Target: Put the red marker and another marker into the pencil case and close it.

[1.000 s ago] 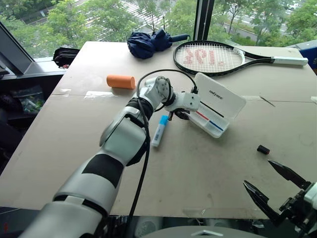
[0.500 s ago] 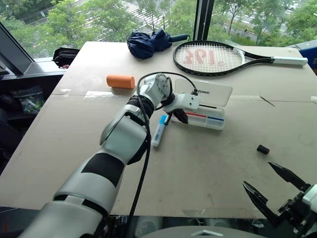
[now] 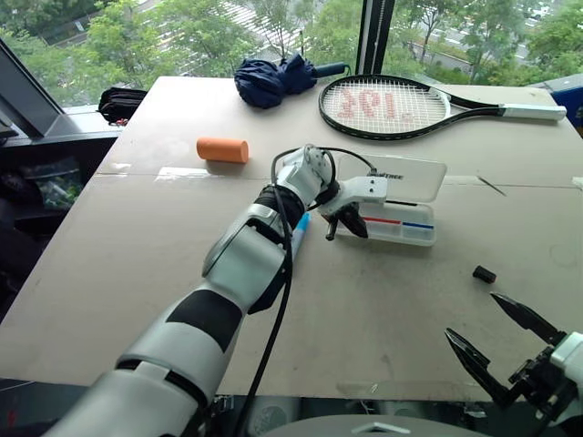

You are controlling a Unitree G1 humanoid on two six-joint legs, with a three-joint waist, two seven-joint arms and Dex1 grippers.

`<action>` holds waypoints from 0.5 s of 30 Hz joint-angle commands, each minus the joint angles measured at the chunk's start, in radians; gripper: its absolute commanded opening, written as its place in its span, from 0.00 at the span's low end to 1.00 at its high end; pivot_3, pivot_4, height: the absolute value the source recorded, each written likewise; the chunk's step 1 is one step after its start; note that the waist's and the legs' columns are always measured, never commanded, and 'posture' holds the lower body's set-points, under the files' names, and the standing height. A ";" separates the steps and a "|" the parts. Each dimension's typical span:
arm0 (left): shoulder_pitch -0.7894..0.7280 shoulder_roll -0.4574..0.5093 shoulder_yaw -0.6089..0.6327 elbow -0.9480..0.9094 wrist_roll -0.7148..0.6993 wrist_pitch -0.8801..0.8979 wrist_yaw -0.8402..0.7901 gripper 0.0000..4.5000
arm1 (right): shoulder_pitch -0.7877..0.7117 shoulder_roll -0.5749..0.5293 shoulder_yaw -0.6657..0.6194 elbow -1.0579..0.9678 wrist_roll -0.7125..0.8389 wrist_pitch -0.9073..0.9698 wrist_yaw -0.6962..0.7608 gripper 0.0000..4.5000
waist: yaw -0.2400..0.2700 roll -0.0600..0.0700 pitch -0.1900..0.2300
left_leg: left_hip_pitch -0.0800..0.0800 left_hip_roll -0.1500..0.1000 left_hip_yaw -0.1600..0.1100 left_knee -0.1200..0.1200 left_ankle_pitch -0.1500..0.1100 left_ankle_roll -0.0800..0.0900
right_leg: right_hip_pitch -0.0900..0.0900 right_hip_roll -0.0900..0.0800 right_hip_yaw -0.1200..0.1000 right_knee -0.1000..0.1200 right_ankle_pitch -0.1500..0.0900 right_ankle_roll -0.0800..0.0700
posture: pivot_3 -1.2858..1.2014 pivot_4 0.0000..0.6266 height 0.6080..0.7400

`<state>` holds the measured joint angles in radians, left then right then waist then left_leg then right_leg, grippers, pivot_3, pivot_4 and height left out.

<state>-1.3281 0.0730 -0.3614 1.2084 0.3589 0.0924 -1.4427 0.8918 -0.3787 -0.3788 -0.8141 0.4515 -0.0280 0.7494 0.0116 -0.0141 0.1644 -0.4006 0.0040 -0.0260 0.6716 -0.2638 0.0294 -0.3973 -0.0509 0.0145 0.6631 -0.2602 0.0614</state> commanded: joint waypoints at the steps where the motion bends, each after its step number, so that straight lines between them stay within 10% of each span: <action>1: 0.023 0.000 -0.006 -0.088 -0.020 0.059 -0.012 0.02 | -0.013 -0.017 -0.005 -0.027 0.022 0.015 -0.016 1.00 | 0.001 0.000 0.000 | 0.000 0.000 0.000 0.000 0.000 0.000 | 0.000 0.000 0.000 0.000 0.000 0.000 | 0.52 0.24 0.93; 15: 0.341 0.111 -0.106 -0.848 -0.062 0.588 -0.052 0.02 | -0.059 -0.036 0.039 -0.018 0.012 0.046 -0.041 1.00 | 0.000 0.002 -0.001 | 0.001 0.002 0.000 0.000 0.000 0.000 | 0.000 0.000 0.001 0.001 0.000 0.000 | 0.52 0.24 0.93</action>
<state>-0.9957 0.1839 -0.4461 0.4526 0.3118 0.6128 -1.4997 0.8367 -0.4083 -0.3456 -0.8157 0.4560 0.0208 0.7114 0.0112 -0.0121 0.1633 -0.3997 0.0064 -0.0256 0.6718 -0.2637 0.0292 -0.3970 -0.0509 0.0157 0.6639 -0.2602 0.0612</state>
